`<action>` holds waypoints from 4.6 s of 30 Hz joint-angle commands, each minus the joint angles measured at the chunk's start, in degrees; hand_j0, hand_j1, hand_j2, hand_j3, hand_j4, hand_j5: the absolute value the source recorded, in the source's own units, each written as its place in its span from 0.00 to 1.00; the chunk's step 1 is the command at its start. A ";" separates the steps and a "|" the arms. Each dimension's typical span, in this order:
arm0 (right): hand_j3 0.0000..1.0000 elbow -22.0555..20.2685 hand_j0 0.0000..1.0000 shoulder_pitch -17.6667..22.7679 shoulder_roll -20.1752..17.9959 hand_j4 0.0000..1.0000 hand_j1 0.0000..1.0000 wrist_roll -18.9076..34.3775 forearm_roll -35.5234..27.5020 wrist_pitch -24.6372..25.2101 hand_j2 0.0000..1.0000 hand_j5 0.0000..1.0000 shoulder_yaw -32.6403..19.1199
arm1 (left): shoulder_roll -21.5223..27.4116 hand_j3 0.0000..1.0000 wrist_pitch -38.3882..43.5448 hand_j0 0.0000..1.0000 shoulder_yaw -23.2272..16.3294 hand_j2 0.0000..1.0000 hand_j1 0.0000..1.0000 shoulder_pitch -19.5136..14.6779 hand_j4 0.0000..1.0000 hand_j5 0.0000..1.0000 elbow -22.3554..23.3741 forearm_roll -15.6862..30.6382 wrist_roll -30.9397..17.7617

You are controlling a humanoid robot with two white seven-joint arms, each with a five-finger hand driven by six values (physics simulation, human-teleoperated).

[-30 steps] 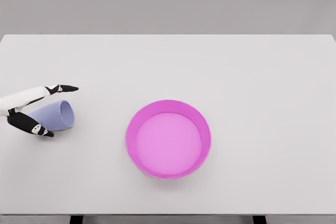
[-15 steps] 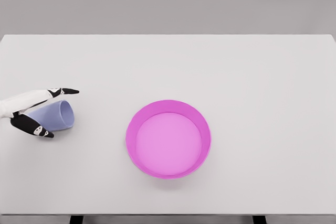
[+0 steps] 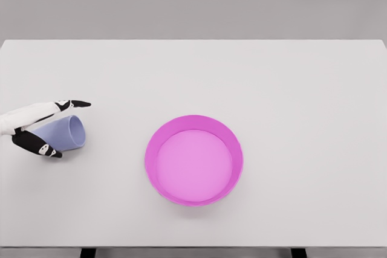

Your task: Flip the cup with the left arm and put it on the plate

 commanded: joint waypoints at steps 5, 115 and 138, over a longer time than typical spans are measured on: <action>1.00 0.01 1.00 0.00 -0.01 1.00 1.00 0.00 -0.01 0.00 1.00 1.00 0.00 | 0.12 1.00 0.47 1.00 -0.04 1.00 1.00 0.88 1.00 1.00 -0.02 3.73 0.02; 1.00 0.01 1.00 0.00 -0.01 1.00 1.00 0.00 -0.01 0.00 1.00 1.00 0.00 | -31.00 0.63 -4.89 0.63 -13.48 0.63 0.63 -4.83 0.63 0.63 0.07 38.09 0.02; 1.00 0.01 1.00 0.00 -0.01 1.00 1.00 0.00 -0.01 0.00 1.00 1.00 0.00 | -36.09 0.63 -1.37 0.63 -17.26 0.63 0.63 -4.75 0.63 0.63 5.78 42.57 0.02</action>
